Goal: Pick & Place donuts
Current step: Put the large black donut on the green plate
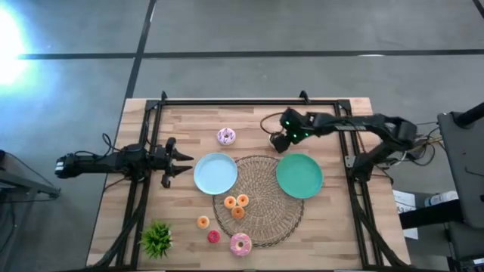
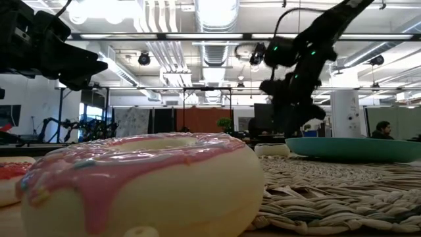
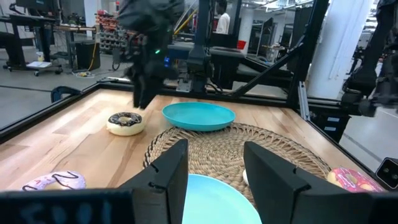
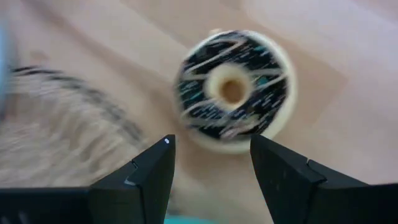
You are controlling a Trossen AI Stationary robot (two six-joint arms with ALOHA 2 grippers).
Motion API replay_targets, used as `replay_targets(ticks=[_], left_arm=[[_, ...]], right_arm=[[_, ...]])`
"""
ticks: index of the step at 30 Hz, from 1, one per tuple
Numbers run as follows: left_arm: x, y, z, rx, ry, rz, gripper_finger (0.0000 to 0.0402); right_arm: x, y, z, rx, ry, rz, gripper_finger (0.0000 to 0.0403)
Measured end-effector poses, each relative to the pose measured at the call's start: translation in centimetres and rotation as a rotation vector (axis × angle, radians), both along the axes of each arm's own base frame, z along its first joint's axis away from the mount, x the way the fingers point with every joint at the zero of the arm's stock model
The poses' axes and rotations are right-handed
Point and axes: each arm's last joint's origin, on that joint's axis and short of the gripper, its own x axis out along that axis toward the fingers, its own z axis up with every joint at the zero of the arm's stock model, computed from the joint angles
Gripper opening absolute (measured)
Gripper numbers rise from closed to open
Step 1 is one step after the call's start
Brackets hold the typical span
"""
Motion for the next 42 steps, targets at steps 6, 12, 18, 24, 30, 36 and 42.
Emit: replay_targets(ticks=[6, 12, 18, 24, 30, 36, 42], left_arm=[[0.0, 0.0, 0.0, 0.0, 0.0, 0.0, 0.0131], [0.0, 0.0, 0.0, 0.0, 0.0, -0.001, 0.0131], [0.0, 0.0, 0.0, 0.0, 0.0, -0.001, 0.0131], [0.0, 0.0, 0.0, 0.0, 0.0, 0.0, 0.0131], [0.0, 0.0, 0.0, 0.0, 0.0, -0.001, 0.0131], [0.0, 0.0, 0.0, 0.0, 0.0, 0.0, 0.0131], [0.0, 0.0, 0.0, 0.0, 0.0, -0.001, 0.0131]], right_arm=[[0.8, -2.6, -0.5, -0.005, 0.031, -0.028, 0.0201], [-0.4, -4.0, -0.3, -0.012, 0.048, -0.044, 0.0201], [-0.3, -3.7, -1.1, 0.036, 0.06, 0.004, 0.0201], [0.3, -3.6, -2.4, 0.027, 0.09, 0.022, 0.0201], [0.6, -4.0, -2.5, -0.022, 0.08, 0.006, 0.0196], [0.7, -4.2, -2.7, -0.039, 0.089, 0.015, 0.0123], [0.4, -4.0, -2.8, -0.043, 0.114, 0.06, 0.0025]])
